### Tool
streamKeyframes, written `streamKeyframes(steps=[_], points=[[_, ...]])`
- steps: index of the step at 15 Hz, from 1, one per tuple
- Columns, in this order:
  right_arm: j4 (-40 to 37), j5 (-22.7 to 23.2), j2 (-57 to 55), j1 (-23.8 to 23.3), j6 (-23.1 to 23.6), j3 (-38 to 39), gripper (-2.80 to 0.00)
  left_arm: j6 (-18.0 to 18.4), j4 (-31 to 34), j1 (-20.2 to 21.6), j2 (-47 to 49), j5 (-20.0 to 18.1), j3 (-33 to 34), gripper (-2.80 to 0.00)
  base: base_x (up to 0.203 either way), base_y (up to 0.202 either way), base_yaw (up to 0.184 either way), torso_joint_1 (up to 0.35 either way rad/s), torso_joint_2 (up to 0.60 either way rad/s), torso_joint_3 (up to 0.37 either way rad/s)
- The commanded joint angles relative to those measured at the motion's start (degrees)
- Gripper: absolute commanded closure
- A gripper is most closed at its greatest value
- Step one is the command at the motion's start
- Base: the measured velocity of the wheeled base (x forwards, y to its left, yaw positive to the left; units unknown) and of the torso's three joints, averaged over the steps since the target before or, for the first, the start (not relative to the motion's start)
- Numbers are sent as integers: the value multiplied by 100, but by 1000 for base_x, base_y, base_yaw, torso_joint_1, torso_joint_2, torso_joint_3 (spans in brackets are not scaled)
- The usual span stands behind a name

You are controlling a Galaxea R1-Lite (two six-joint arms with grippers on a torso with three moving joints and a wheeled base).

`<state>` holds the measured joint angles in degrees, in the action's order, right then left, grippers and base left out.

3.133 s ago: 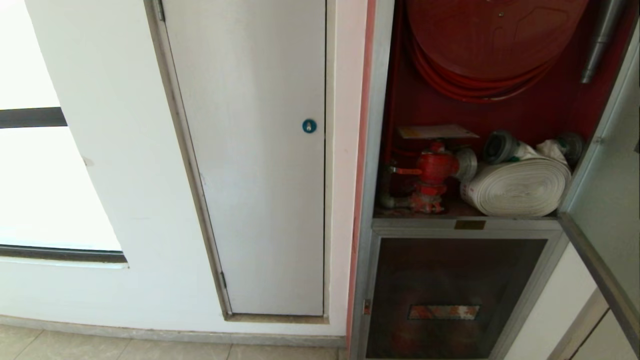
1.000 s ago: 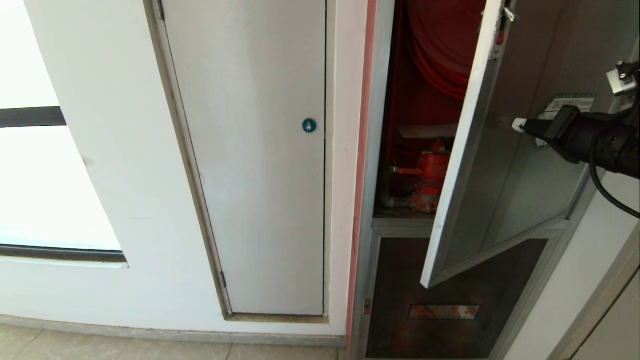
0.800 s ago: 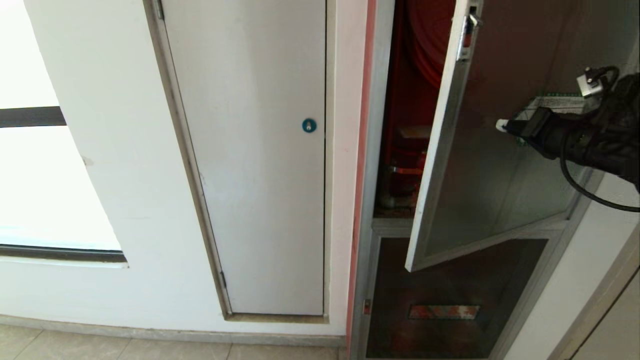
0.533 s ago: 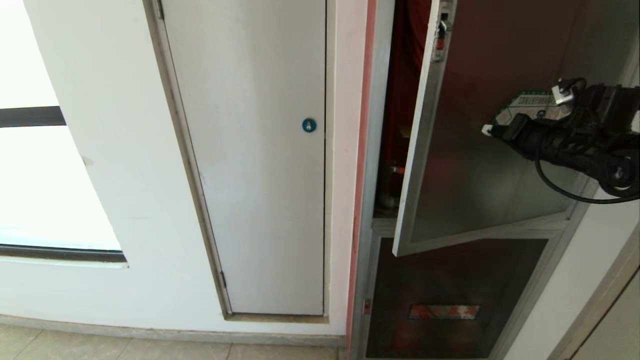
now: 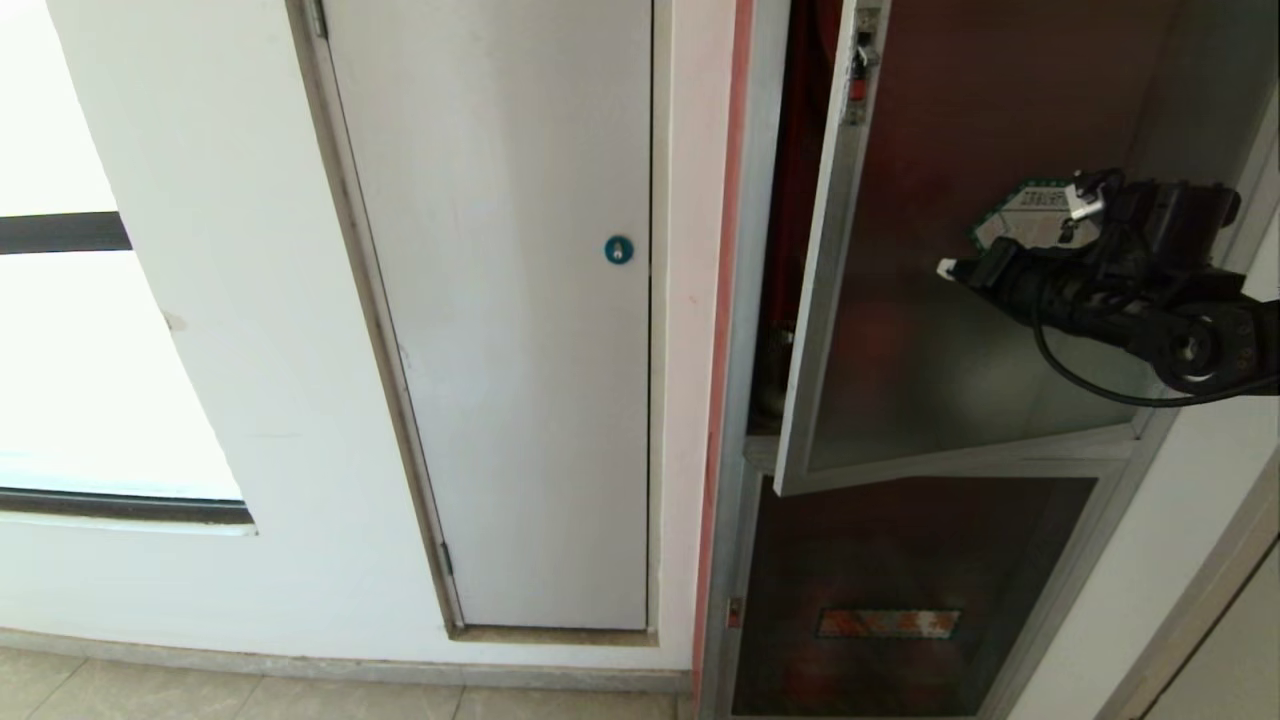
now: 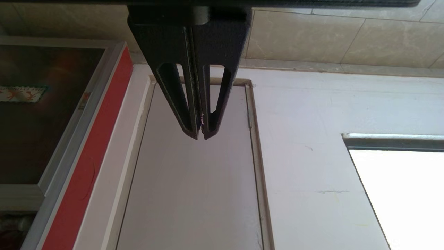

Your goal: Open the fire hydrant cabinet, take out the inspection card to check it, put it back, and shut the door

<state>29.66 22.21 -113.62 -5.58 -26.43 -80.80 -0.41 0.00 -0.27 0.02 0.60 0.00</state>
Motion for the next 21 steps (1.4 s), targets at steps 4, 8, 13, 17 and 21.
streamKeyframes(steps=[4, 8, 13, 17, 21], points=[[28, -27, 2135, 106, -11, 1686, 0, -2, 0, 0, -2, 2, 0, 0, 0, 0, 0, 0, 0, 0], [2, -16, 4485, 115, 16, 3320, 0, -2, 0, 0, 6, 2, 0, 0, 0, 0, 0, 0, 0, 0], [-2436, 257, 7591, 122, 424, 4214, 0, -2, 0, 0, 0, 2, 0, 0, 0, 0, 0, 0, 0, 0], [-4481, 442, 8871, 267, 1124, 4487, 0, -2, 0, 0, 5, 2, 0, 0, 0, 0, 0, 0, 0, 0], [-5117, 428, 9540, 493, 1447, 4649, 0, -2, 0, 0, 0, 2, 0, 0, 0, 0, 0, 0, 0, 0]])
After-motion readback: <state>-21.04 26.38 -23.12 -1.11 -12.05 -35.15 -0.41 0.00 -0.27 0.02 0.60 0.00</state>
